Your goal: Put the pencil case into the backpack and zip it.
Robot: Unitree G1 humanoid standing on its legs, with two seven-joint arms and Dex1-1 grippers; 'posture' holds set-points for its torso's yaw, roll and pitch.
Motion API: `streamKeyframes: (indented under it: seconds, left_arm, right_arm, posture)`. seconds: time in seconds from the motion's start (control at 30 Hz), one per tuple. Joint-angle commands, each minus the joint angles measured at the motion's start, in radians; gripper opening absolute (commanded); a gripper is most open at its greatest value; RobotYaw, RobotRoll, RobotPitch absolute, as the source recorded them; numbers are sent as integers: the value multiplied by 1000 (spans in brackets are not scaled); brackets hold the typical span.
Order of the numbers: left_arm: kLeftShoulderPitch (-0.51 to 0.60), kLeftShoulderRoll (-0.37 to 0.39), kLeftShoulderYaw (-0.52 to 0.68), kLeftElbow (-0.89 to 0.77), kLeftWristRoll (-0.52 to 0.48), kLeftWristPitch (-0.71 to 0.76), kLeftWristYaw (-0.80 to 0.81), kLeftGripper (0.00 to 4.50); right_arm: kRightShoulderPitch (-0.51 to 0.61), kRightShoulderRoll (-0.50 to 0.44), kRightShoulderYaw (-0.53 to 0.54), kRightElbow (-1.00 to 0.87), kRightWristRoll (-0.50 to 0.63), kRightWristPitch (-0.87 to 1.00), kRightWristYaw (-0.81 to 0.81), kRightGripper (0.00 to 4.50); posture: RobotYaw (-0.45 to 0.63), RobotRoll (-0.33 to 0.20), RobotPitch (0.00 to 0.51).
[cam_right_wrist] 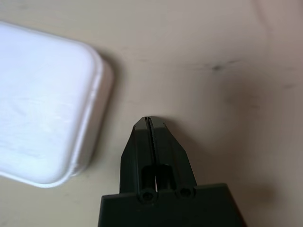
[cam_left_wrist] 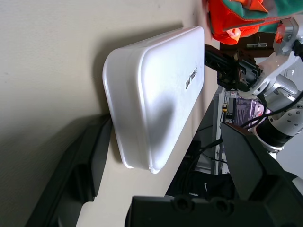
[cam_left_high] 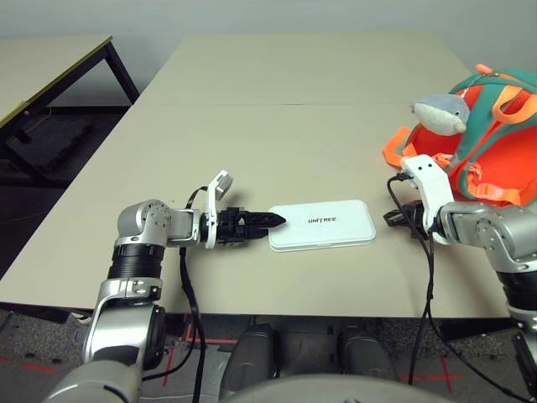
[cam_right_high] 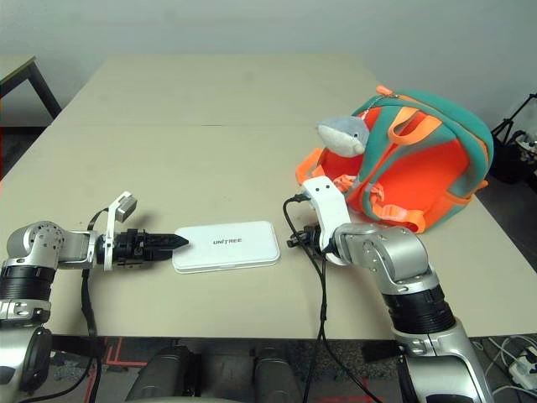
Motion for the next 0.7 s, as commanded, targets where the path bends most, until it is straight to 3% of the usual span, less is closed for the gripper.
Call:
streamKeyframes:
  seconds: [0.03, 0.47, 0.57, 0.7]
  left_arm:
    - [16, -6, -8, 9, 18, 21, 23, 4482]
    - [19, -13, -7, 3, 21, 23, 23, 4482]
    - [21, -14, -7, -2, 17, 24, 19, 3878]
    - [28, -9, -14, -16, 11, 15, 6, 2510]
  right_arm:
    - [-12, 19, 33, -23, 1, 26, 18, 0]
    - [-85, 78, 44, -64, -6, 55, 23, 0]
    - [-85, 71, 50, -50, -21, 33, 29, 0]
    - [-76, 68, 49, -42, -36, 18, 35, 0]
  posture:
    - [78, 0, 39]
    - [81, 0, 32]
    - [80, 0, 31]
    - [80, 0, 29]
